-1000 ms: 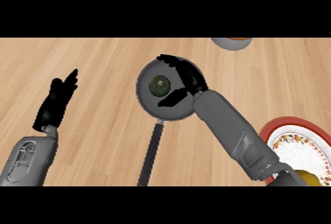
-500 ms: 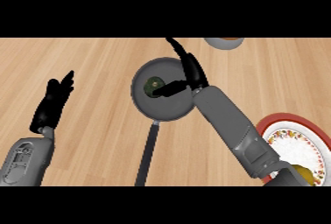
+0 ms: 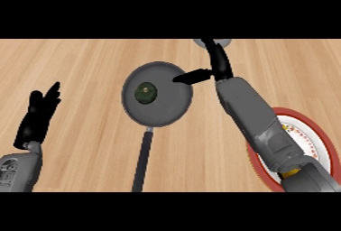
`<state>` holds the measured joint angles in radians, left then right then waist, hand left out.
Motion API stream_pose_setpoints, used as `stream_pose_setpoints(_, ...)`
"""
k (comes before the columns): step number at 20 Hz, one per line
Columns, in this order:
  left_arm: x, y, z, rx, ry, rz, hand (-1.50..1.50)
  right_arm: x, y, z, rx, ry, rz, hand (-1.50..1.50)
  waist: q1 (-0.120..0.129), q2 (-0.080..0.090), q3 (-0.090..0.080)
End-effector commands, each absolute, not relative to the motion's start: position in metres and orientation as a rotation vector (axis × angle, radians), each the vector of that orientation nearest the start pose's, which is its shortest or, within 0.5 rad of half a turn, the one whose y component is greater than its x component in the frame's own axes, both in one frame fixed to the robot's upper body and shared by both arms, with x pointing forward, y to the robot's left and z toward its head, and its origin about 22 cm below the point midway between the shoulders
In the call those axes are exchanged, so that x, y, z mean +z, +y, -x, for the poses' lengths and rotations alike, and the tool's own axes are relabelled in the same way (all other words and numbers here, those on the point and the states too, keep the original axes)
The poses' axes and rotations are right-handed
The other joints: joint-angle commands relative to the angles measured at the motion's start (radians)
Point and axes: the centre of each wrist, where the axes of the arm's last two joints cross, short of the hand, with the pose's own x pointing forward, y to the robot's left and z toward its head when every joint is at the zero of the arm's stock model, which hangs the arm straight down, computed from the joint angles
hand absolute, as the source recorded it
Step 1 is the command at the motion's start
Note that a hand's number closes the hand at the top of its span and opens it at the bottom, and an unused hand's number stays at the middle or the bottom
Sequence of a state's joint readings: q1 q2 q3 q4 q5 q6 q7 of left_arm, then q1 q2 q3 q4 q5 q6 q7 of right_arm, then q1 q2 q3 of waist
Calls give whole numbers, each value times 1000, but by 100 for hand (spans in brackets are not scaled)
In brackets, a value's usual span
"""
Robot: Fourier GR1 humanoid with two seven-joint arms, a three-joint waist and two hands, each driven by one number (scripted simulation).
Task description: Pick the squash from the plate and place it in the pan
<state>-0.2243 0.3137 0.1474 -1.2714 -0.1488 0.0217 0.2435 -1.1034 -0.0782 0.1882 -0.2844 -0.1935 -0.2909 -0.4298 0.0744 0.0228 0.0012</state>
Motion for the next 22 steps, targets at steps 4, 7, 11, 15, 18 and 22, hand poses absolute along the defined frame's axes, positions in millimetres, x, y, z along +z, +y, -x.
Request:
stream_pose_setpoints(4,0,327,-276,-135,-1225,-463,0,71,-217,-453,309,-1772,117,-150,-29,-4,0)
stream_pose_setpoints(7,10,337,-273,-127,-1232,-475,0,75,-256,-451,337,-1754,91,-150,-29,-8,0)
stream_pose_setpoints(11,11,339,-276,-113,-1231,-488,0,84,-312,-443,374,-1738,73,-150,-33,-5,1)
stream_pose_setpoints(15,8,340,-281,-121,-1225,-483,0,92,-331,-441,414,-1766,89,-150,-29,-1,1)
stream_pose_setpoints(18,5,338,-270,-138,-1238,-469,0,83,-353,-430,409,-1761,87,-150,-25,-3,1)
stream_pose_setpoints(22,2,349,-273,-130,-1234,-474,0,93,-387,-419,433,-1780,108,-150,-29,-1,1)
